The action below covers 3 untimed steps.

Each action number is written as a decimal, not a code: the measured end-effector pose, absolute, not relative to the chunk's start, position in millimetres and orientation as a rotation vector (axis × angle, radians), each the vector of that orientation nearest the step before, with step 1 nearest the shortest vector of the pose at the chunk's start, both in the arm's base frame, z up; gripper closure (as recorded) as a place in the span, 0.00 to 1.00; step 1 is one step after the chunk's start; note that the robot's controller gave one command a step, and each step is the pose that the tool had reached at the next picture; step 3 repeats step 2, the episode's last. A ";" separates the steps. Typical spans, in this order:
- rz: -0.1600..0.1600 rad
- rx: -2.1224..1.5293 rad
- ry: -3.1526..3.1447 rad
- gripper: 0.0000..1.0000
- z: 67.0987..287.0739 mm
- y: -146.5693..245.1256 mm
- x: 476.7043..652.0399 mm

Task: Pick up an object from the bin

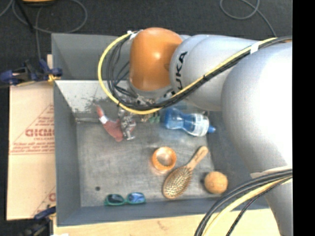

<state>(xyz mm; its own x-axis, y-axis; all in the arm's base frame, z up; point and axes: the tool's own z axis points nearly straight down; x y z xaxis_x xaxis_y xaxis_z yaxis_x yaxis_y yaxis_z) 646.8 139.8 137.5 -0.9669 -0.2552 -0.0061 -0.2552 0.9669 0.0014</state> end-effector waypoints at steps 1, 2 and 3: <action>0.000 -0.404 3.116 1.00 197.2 139.3 645.2; 0.000 -0.433 3.100 1.00 233.4 140.9 645.1; 0.000 -0.433 3.100 1.00 233.4 140.9 645.1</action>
Offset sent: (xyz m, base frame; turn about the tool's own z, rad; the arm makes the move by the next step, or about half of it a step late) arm -0.0042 0.0022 0.0912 -0.0210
